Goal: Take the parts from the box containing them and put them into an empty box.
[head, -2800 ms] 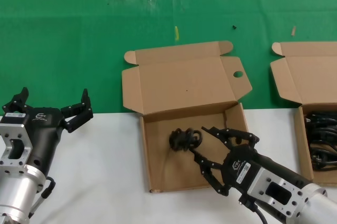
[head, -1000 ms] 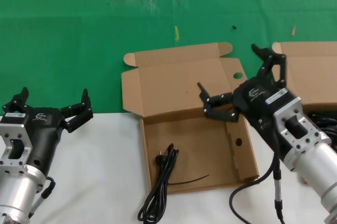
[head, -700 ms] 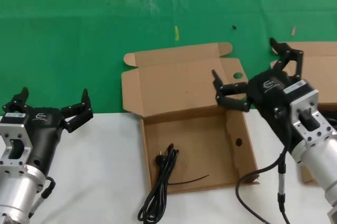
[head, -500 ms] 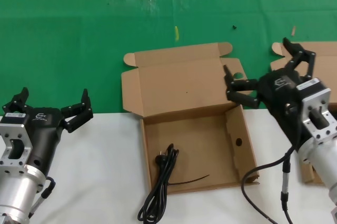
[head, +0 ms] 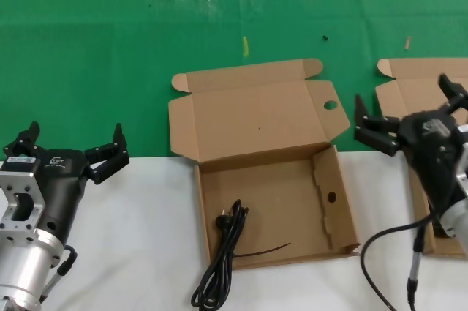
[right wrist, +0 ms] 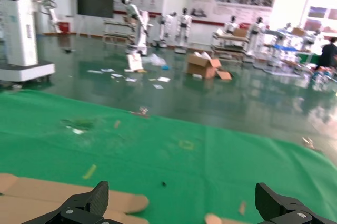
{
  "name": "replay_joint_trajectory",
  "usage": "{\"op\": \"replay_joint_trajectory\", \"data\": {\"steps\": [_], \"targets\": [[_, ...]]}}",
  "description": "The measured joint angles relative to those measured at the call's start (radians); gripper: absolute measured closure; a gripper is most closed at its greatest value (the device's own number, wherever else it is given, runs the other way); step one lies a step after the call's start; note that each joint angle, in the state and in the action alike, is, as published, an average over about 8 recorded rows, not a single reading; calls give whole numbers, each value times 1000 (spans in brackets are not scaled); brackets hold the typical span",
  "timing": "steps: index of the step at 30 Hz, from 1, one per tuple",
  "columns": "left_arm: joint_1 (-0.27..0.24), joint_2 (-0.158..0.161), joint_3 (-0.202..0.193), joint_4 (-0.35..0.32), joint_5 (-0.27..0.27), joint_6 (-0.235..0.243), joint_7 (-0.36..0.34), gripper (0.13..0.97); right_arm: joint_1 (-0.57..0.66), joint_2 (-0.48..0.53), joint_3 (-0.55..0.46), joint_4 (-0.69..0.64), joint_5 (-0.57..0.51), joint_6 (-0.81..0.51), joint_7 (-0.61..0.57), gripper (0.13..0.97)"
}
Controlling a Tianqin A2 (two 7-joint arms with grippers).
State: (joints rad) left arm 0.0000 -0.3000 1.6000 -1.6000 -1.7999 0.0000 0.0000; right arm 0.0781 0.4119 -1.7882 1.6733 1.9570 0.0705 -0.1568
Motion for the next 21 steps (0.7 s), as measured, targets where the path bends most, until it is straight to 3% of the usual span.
{"op": "replay_joint_trajectory", "data": {"steps": [10, 21], "targets": [[0, 0, 0, 0, 0, 0, 0, 132, -55, -79, 133, -52, -111, -50, 111, 129], [0, 0, 0, 0, 0, 0, 0, 132, -62, -89, 150, -58, -125, -56, 125, 129]]}}
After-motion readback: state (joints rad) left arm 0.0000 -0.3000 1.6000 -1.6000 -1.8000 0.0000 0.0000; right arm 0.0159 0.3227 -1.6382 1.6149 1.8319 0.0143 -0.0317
